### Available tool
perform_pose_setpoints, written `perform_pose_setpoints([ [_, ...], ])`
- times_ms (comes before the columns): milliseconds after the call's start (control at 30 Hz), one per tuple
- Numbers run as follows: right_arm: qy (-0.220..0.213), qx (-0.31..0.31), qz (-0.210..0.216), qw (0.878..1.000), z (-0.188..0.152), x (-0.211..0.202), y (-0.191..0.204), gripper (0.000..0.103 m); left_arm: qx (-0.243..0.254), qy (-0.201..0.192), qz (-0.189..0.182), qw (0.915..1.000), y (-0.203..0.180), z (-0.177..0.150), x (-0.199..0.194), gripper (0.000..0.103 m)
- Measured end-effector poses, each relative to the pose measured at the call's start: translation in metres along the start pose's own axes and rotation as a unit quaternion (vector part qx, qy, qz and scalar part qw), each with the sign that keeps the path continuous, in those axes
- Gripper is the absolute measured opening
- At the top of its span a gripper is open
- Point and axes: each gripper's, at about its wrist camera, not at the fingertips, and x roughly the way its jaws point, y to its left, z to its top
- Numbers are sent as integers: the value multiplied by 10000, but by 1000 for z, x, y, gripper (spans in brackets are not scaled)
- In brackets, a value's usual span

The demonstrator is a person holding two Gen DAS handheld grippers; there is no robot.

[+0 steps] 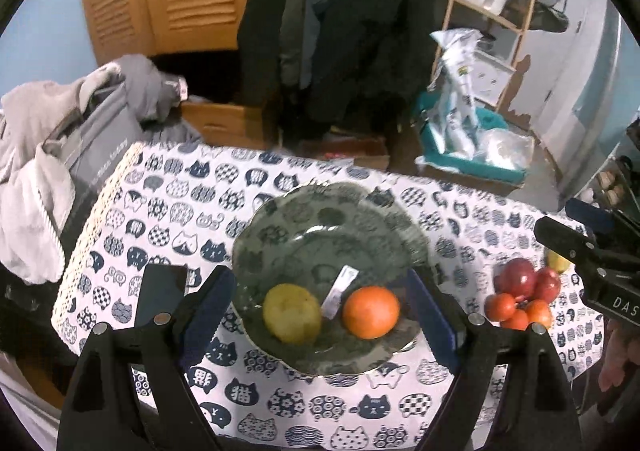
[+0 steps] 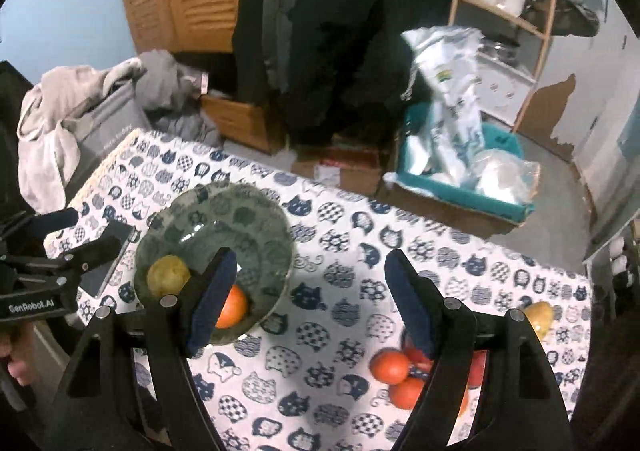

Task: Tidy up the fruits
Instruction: 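Lift both tools out of the bowl and move back toward the fruit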

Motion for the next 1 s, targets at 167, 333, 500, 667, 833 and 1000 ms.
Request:
perform_pose_setpoints([
  [167, -206, 83, -54, 9997, -6, -25, -14, 77, 128, -247, -53, 9996, -16, 3, -19, 89],
  [333, -391, 148, -114, 9991, -18, -48, -31, 77, 287, -437, -45, 9986, -28, 4, -33, 89],
  [500, -524, 294, -227, 9979, -28, -71, -53, 77, 358, -573, -128, 9976, -42, 5, -47, 89],
  [667, -679, 427, -392, 9960, -40, -94, -75, 77, 554, -723, -187, 9957, -63, 6, -59, 89],
  [833, -826, 510, -563, 9937, -49, -114, -93, 77, 720, -813, -285, 9937, -82, 7, -66, 91],
  [1000, -868, 661, -674, 9917, -56, -123, -112, 77, 844, -826, -389, 9922, -100, 8, -70, 91],
])
